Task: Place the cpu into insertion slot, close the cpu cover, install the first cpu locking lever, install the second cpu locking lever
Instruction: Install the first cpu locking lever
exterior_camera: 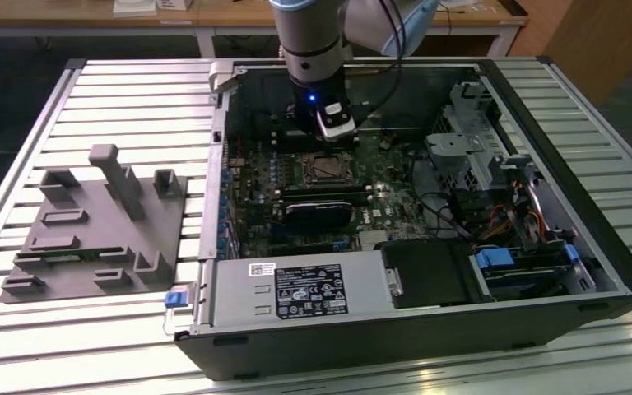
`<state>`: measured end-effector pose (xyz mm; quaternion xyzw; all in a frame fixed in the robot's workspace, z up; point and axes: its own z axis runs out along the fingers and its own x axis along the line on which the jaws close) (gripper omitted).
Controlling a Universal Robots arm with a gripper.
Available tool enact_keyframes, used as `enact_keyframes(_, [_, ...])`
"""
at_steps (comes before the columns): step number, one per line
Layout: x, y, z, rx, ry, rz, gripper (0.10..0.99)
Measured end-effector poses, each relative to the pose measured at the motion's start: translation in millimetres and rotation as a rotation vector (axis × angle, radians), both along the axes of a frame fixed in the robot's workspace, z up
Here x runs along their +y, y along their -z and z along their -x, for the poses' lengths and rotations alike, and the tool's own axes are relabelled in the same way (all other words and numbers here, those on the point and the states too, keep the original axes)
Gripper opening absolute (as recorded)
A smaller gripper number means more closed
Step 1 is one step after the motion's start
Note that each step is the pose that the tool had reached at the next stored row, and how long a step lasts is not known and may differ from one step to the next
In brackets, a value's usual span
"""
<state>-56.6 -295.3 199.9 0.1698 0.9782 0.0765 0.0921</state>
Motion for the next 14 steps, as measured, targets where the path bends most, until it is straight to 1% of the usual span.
enact_keyframes(14, [-0.3, 5.9, 0.1, -0.0085, 0.032, 0.000, 0.106])
